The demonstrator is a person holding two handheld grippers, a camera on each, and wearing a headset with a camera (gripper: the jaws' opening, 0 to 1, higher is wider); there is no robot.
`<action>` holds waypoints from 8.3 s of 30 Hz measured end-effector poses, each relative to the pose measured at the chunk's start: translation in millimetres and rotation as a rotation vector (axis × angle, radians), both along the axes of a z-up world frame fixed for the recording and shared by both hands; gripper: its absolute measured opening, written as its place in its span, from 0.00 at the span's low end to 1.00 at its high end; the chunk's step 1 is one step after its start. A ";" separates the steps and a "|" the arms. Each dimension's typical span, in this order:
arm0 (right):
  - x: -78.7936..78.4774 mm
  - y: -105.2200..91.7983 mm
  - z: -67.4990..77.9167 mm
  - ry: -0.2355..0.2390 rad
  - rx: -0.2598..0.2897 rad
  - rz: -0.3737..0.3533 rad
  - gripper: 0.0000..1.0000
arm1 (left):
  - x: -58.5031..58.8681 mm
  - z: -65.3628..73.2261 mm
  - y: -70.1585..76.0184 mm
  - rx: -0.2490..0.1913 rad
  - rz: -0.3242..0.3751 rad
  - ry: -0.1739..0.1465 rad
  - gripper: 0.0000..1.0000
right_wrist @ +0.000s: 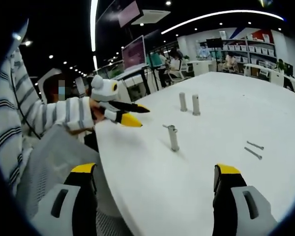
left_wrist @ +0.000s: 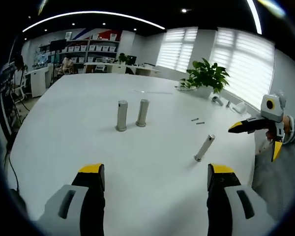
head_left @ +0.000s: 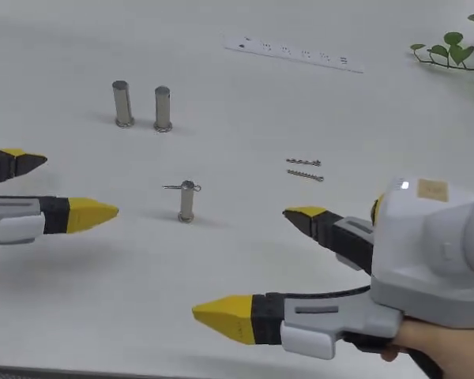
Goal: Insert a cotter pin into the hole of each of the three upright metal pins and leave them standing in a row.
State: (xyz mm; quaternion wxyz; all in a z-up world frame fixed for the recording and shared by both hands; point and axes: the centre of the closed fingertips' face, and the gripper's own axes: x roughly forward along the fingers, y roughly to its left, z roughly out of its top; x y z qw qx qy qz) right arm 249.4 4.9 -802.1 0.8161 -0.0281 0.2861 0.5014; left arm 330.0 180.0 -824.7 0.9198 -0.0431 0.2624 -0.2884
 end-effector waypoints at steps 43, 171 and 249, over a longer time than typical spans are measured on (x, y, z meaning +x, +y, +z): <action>6.5 -17.3 17.0 -0.032 0.034 -0.019 0.96 | 133.8 12.8 -10.5 0.030 0.160 -0.095 0.25; 0.4 -46.9 -1.2 -0.014 -0.069 -0.019 0.93 | -71.3 7.8 -119.7 0.096 -0.548 -0.080 0.11; 81.8 -80.3 3.0 -0.095 -0.316 0.139 0.85 | -75.9 -16.0 -91.1 0.062 -0.409 -0.019 0.99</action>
